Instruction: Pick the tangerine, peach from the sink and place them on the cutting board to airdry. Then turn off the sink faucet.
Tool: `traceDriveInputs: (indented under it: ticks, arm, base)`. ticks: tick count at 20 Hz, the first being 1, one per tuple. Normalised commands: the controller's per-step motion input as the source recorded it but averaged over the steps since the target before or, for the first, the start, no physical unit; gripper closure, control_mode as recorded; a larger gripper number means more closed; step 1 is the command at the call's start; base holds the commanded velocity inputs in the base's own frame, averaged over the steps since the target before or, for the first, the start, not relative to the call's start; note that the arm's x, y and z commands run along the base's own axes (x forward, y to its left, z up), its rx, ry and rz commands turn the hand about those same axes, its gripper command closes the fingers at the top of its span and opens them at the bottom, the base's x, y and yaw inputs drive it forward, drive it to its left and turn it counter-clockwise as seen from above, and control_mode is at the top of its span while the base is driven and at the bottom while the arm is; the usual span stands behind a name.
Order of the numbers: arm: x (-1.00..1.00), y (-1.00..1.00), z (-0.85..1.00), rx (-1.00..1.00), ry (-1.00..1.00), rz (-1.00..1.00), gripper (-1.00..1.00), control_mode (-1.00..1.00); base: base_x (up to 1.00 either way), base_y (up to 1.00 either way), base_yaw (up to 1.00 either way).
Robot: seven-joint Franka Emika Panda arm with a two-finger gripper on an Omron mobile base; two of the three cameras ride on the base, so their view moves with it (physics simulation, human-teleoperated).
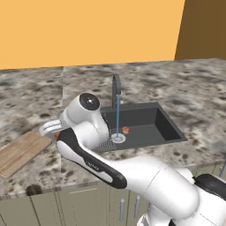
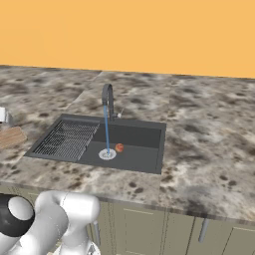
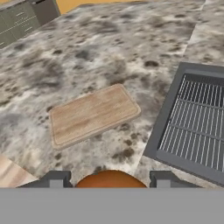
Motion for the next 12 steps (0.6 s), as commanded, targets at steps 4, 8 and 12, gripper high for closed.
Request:
traceDriveInputs:
  ticks: [4,8,12]
  arm:
    - [0.27,0.38,-0.08,-0.05,0.0,0.0,1.0,-1.0]
    - [0.35,0.37,-0.14,-0.04,0.0,0.0,1.0,-1.0]
    - [0.42,0.27,-0.23,-0.01,0.02,0.0,1.0,-1.0]
  base:
    - [0.0,0.0,0.0]
    - [0.0,0.0,0.0]
    - [0.0,0.0,0.0]
